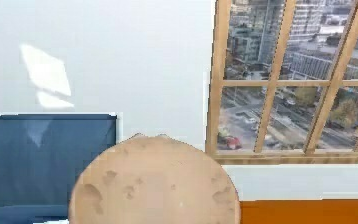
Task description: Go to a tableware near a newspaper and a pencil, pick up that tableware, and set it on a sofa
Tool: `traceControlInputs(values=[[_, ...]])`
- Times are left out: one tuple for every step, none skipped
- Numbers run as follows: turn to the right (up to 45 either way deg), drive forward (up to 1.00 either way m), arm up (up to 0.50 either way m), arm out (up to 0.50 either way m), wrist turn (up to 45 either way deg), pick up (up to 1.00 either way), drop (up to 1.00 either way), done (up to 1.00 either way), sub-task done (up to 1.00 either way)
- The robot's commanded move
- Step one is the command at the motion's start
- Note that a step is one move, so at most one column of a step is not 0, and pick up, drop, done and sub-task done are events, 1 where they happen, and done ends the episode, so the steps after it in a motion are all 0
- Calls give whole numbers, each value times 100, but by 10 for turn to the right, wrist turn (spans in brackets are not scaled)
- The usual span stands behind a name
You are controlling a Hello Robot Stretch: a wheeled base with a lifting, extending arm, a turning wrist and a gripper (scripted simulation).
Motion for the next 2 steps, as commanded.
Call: traceControlInputs(values=[[450,0,0,0,0,0,0,0,0],[-450,0,0,0,0,0,0,0,0]])
